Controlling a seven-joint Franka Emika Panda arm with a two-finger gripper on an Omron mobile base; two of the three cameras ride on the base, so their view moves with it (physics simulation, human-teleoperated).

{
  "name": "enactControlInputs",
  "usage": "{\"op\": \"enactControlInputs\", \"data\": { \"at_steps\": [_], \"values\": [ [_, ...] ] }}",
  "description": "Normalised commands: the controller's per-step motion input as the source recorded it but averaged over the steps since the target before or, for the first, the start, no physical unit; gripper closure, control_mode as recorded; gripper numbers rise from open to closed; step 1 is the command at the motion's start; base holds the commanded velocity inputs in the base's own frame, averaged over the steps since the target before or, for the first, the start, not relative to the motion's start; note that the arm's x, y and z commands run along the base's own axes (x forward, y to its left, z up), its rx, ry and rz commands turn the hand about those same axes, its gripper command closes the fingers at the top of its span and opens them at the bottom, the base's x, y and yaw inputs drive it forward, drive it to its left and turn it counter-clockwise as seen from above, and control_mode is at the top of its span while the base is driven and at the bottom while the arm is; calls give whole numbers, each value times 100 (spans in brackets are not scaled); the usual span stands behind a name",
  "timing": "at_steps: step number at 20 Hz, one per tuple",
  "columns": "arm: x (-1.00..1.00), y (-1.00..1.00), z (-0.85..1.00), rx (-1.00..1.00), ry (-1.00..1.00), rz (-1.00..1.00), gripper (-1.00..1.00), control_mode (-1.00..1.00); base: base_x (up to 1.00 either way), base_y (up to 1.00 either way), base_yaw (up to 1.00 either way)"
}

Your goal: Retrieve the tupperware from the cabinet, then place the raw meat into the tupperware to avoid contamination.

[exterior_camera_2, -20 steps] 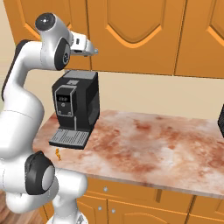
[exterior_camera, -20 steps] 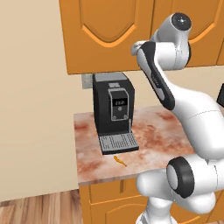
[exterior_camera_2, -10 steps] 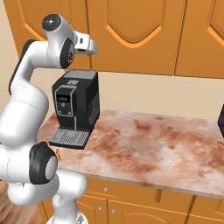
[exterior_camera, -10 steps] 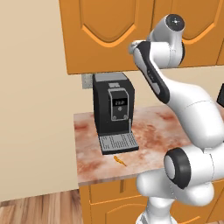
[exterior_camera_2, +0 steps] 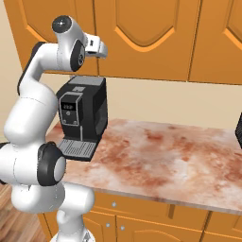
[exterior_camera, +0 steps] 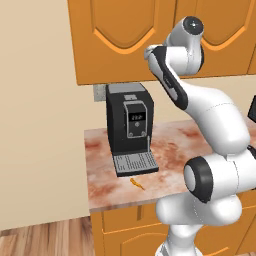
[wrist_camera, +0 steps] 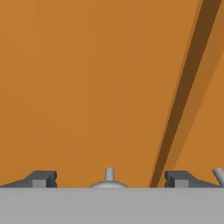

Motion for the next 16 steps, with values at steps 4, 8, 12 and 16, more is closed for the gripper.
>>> {"op": "enactControlInputs", "data": {
  "at_steps": [4, 8, 12, 16],
  "values": [
    [35, 0, -5, 0, 0, 0, -100, -100, 0, 0, 0],
    [24, 0, -3, 0, 0, 0, -100, -100, 0, 0, 0],
    [18, 0, -3, 0, 0, 0, 100, -100, 0, 0, 0],
    [19, 3, -3, 0, 0, 0, 100, -100, 0, 0, 0]
  ]
}}
